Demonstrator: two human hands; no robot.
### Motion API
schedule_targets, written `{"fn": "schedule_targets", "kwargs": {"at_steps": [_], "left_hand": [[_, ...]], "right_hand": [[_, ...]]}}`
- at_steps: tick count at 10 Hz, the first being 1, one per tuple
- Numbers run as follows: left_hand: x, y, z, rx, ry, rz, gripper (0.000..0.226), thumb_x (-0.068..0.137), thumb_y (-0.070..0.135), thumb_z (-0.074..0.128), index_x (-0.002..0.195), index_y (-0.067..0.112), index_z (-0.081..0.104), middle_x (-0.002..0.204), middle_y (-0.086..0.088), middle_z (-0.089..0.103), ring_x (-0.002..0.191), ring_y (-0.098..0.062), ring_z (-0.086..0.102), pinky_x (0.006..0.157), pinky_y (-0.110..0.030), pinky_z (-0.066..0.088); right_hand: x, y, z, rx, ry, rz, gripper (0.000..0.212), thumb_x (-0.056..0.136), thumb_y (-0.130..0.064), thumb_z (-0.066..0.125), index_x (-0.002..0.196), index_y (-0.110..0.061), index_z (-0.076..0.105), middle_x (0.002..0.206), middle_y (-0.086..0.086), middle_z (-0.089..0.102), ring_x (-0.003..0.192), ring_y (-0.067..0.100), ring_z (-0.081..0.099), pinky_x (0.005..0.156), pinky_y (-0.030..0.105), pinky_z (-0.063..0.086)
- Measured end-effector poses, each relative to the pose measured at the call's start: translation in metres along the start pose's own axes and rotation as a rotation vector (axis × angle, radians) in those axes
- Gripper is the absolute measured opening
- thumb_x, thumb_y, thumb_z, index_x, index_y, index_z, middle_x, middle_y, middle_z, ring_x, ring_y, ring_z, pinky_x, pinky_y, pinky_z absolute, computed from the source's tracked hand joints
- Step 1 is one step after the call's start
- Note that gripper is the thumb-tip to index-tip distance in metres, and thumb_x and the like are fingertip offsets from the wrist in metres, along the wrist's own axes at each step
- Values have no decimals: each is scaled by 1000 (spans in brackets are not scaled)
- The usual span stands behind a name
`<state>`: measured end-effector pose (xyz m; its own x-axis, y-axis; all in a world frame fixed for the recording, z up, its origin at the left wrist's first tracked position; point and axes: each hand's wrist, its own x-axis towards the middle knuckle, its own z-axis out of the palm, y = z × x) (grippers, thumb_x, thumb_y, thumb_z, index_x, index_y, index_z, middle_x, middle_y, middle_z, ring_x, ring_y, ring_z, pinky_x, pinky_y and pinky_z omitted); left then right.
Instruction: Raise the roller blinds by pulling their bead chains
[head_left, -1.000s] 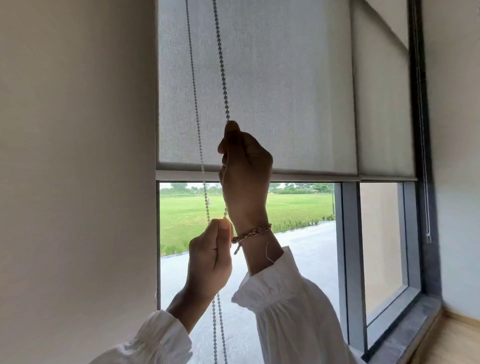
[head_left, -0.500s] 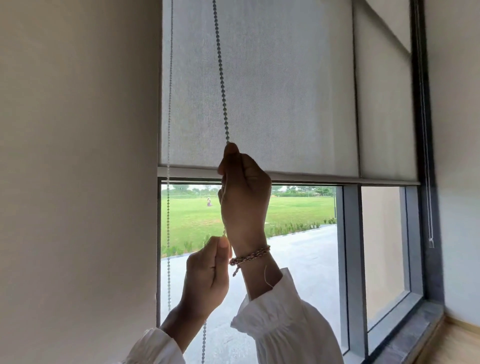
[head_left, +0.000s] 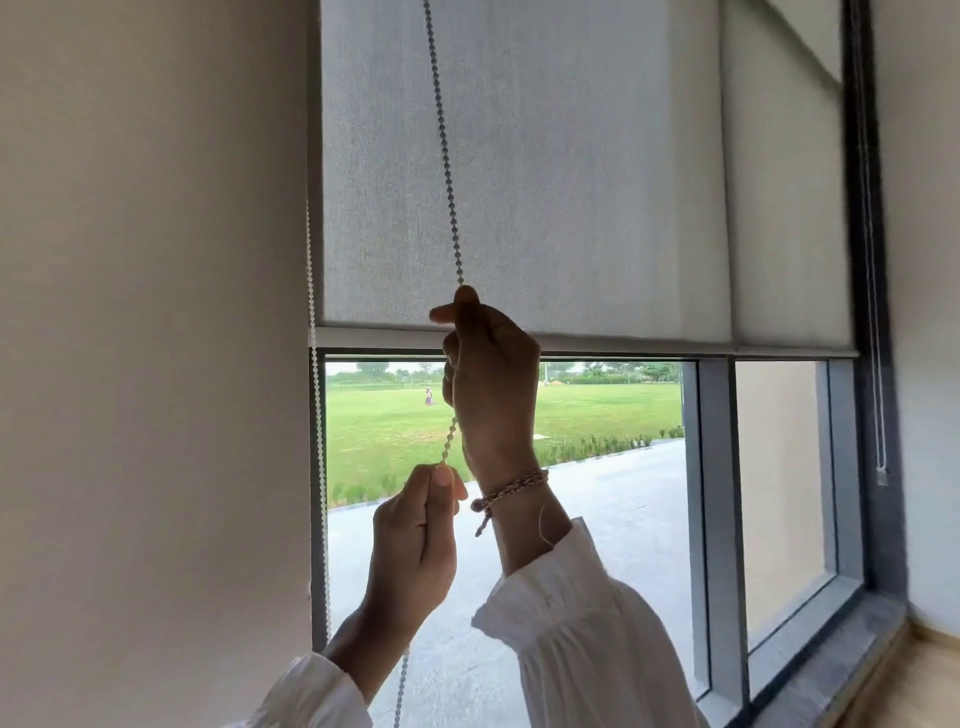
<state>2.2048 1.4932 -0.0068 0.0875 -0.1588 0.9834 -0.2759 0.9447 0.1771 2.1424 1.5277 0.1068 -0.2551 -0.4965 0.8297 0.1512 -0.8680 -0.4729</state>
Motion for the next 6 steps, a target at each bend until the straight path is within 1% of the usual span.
{"fn": "schedule_targets", "kwargs": {"at_steps": [1,2,3,4,5,6], "left_hand": [[-4,-7,8,-28,8,-63,28,93,52,29,76,43,49,54,13,48,45,0,36,46,-17,28],[-5,-11,22,31,31,-110,29,91,54,29,91,40,53,53,8,47,46,-4,41,48,-22,33],[-6,-10,44,158,20,-216,47,90,49,30,126,23,44,90,0,67,80,-7,62,74,-31,49],[-11,-11,71,346,83,-294,63,89,51,26,140,15,24,142,-11,42,129,-27,39,106,-37,25],[-17,-9,108,515,155,-109,58,90,40,35,138,9,26,147,-18,30,136,-30,23,112,-37,12],[-21,-3,154,658,124,85,50,88,28,42,133,8,33,145,-19,30,136,-35,18,111,-42,9]], "right_hand": [[4,5,-8,8,-25,33,28,94,-22,47,72,-22,66,39,-10,42,37,5,32,44,25,26],[12,8,-23,25,-56,100,23,92,-15,50,75,-19,67,44,-10,51,38,6,41,45,27,37],[19,20,-44,-71,-89,144,15,87,-22,57,90,-12,68,73,-4,64,66,13,63,70,40,55],[22,34,-77,-204,-99,214,40,76,-44,60,105,-17,65,107,1,69,102,17,63,96,46,48],[29,41,-132,-210,-88,259,32,83,-35,60,107,-14,64,114,6,67,92,16,65,92,44,52],[42,44,-191,-136,-60,307,27,88,-22,57,110,-6,61,101,6,64,94,21,64,81,36,56]]}}
